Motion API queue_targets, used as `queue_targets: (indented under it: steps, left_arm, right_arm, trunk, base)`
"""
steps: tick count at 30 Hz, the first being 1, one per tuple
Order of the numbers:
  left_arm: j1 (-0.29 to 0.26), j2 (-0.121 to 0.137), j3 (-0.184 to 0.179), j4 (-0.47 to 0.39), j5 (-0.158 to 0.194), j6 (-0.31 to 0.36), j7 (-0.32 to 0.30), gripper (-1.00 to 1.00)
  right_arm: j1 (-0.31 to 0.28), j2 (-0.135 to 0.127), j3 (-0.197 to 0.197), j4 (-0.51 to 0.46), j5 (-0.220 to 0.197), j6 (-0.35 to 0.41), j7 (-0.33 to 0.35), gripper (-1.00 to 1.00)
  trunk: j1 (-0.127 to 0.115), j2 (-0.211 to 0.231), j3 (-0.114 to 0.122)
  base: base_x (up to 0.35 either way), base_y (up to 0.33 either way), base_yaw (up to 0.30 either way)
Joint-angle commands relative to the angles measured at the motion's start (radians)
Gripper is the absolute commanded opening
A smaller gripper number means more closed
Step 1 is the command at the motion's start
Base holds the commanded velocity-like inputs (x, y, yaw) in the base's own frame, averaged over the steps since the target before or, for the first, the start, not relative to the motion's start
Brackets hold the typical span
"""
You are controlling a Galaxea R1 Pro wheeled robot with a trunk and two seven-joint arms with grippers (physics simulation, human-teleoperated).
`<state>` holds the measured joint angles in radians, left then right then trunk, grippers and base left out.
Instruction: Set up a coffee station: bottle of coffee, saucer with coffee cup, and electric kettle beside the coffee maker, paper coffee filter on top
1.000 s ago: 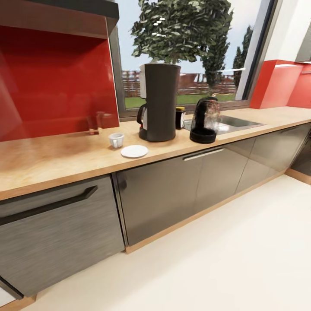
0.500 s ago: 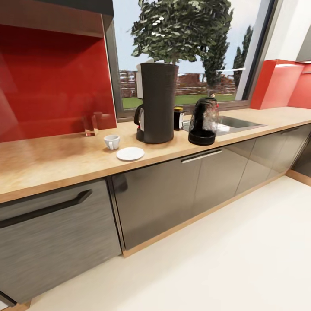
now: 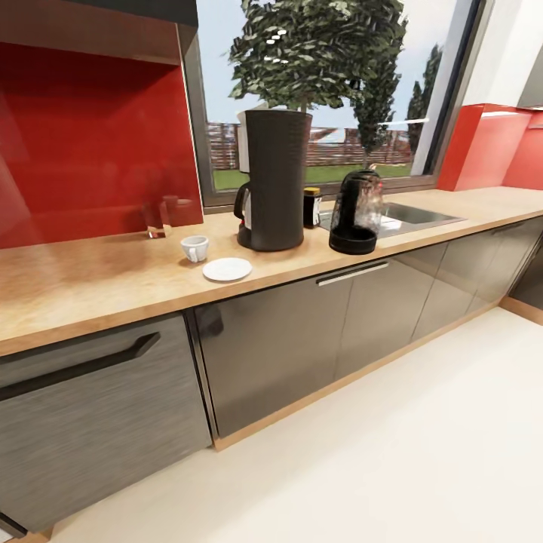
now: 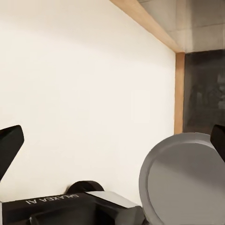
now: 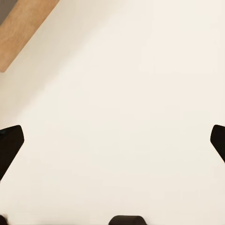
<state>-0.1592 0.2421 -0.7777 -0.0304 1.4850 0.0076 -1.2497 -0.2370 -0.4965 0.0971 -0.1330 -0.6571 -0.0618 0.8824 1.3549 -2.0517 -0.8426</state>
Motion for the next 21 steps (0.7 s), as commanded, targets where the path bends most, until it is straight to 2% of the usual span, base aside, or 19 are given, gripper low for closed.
queue_targets:
  steps: [1,3,5,6,11,14,18,21]
  left_arm:
    - [0.0,-0.01,-0.009,-0.013,0.008,-0.014,-0.002,1.0]
    - [0.0,-0.027,-0.009,-0.056,0.007,-0.028,-0.003,1.0]
    - [0.0,-0.033,-0.008,-0.09,0.007,-0.033,-0.003,1.0]
    - [-0.001,-0.036,-0.007,-0.173,0.005,-0.04,-0.002,1.0]
    - [-0.004,-0.034,-0.005,-0.225,0.005,-0.04,0.005,1.0]
    - [-0.061,-0.034,-0.006,-0.261,0.005,-0.034,0.053,1.0]
    - [-0.107,-0.034,-0.006,-0.322,0.004,-0.026,0.105,1.0]
    - [-0.172,-0.028,-0.006,-0.448,-0.004,0.044,0.187,1.0]
  right_arm:
    - [-0.001,-0.001,0.008,0.001,-0.006,-0.007,0.0,1.0]
    - [-0.001,-0.001,0.008,0.001,-0.006,-0.008,-0.002,1.0]
    - [-0.001,-0.002,0.007,0.001,-0.006,-0.008,-0.002,1.0]
    - [-0.001,-0.003,0.005,0.001,-0.006,-0.008,-0.002,1.0]
    - [-0.001,-0.009,0.003,0.001,-0.006,-0.007,-0.001,1.0]
    - [-0.001,-0.015,0.003,0.001,-0.006,-0.007,-0.002,1.0]
    - [-0.002,-0.018,0.003,0.001,-0.006,-0.008,-0.002,1.0]
    - [-0.001,-0.02,0.003,0.001,-0.006,-0.01,-0.003,1.0]
  trunk:
    - [0.0,0.0,-0.001]
    - [0.0,0.0,-0.001]
    - [0.0,0.0,-0.001]
    - [0.0,0.0,-0.001]
    - [0.0,0.0,-0.001]
    - [0.0,0.0,-0.001]
    - [0.0,0.0,-0.001]
    - [0.0,0.0,-0.001]
  base:
    - [0.0,0.0,0.0]
    - [0.0,0.0,0.0]
    - [0.0,0.0,0.0]
    - [0.0,0.0,0.0]
    - [0.0,0.0,0.0]
    - [0.0,0.0,0.0]
    - [0.0,0.0,0.0]
    - [0.0,0.0,0.0]
